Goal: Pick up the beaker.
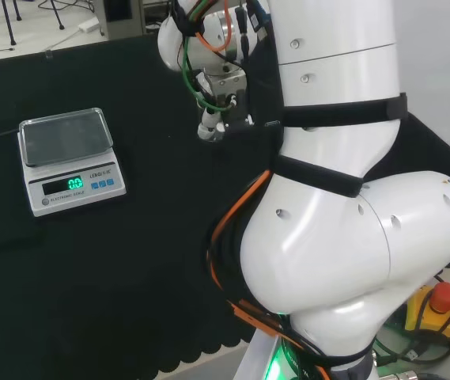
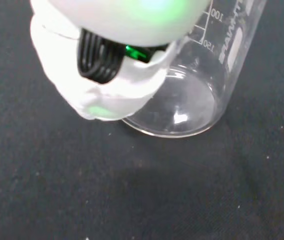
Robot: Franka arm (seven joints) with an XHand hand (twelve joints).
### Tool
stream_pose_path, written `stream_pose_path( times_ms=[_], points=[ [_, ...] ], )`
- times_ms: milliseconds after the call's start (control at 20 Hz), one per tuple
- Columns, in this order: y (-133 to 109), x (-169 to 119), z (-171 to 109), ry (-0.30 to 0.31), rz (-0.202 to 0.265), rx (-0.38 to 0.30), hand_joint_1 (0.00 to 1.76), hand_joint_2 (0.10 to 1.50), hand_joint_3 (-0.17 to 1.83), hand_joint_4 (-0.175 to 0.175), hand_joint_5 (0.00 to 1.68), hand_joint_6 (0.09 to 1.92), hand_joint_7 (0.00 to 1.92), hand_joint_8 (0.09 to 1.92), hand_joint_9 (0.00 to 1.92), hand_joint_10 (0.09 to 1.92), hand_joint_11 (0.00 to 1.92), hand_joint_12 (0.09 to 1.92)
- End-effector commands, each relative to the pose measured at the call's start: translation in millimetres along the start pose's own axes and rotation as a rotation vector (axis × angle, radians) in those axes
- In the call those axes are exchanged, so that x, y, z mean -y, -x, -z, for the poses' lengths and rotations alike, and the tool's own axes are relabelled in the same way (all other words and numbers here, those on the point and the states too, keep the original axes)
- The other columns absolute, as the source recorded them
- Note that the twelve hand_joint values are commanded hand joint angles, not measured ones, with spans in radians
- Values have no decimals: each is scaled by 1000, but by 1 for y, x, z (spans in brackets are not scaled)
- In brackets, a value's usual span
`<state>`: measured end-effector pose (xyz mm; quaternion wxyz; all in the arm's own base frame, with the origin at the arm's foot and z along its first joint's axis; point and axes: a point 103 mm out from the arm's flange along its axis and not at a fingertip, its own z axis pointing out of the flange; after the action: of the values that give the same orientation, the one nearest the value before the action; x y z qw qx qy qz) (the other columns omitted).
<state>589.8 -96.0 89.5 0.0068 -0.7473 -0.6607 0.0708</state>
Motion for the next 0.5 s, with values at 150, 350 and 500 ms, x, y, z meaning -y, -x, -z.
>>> stream_pose_path(
  times_ms=[150,350,500],
  points=[
    [0,-12,-5,38,-16,27,1288,537,897,-30,675,1429,669,1106,1001,986,1186,906],
    [1,-17,-10,48,-22,8,1168,728,774,-164,947,1230,755,1199,1037,1042,1210,841],
    [2,-15,-10,42,-23,5,1157,743,764,-175,972,1211,781,1215,1047,1047,1207,831]
  ],
)
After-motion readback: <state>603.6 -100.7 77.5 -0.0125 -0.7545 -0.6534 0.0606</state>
